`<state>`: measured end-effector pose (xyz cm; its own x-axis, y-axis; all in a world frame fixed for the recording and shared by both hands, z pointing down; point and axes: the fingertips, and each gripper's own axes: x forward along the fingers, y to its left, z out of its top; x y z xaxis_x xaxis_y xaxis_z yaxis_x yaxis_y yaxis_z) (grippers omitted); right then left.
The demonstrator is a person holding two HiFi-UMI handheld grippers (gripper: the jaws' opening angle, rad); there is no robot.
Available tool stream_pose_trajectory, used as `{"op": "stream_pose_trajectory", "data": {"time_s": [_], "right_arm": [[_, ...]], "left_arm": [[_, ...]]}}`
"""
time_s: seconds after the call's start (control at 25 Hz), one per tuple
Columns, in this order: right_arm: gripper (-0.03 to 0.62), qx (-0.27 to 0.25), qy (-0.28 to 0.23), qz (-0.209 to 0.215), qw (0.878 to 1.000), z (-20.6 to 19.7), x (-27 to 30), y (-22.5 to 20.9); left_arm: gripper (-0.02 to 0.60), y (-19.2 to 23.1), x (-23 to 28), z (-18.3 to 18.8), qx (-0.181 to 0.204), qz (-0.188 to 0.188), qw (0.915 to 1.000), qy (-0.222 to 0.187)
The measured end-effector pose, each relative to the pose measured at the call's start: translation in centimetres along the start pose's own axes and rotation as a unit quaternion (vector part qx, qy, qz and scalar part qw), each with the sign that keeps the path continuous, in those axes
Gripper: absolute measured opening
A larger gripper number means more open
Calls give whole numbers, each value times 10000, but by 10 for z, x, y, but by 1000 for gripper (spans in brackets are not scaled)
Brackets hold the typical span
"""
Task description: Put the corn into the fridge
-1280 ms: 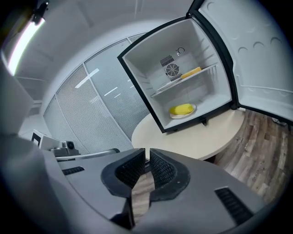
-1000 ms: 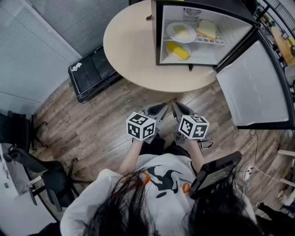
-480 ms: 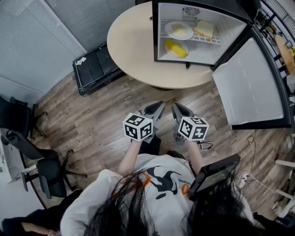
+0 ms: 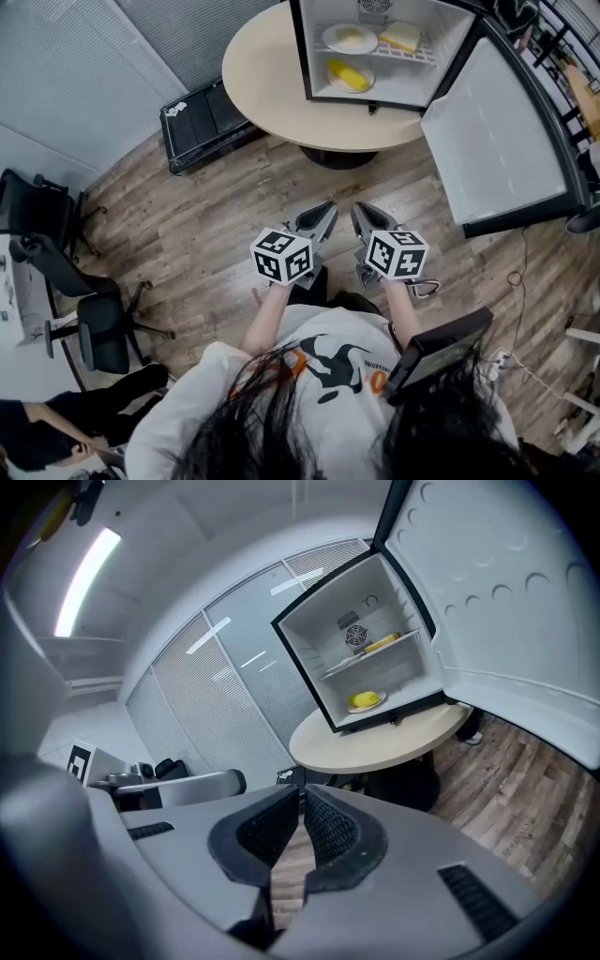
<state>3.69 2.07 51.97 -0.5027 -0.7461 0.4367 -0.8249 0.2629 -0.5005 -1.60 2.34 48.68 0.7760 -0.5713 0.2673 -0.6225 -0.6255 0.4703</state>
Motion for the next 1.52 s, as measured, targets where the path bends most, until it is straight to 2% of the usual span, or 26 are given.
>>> {"op": "stream_pose_trajectory", "data": {"time_s": [0.52,1.2,1.52], "right_arm": [[29,38,68,252,9997,-33,-56,3],[29,-61,108,365,9993,-38,-62,17],[29,-206,65,399,9990,-23,-54,17]], "left_arm": [[31,-55,-21,-38,32,62,10000,4],[31,-64,-33,-38,147,92,9998,-35],[31,-57,-26,-28,192,130,9997,-121]]}}
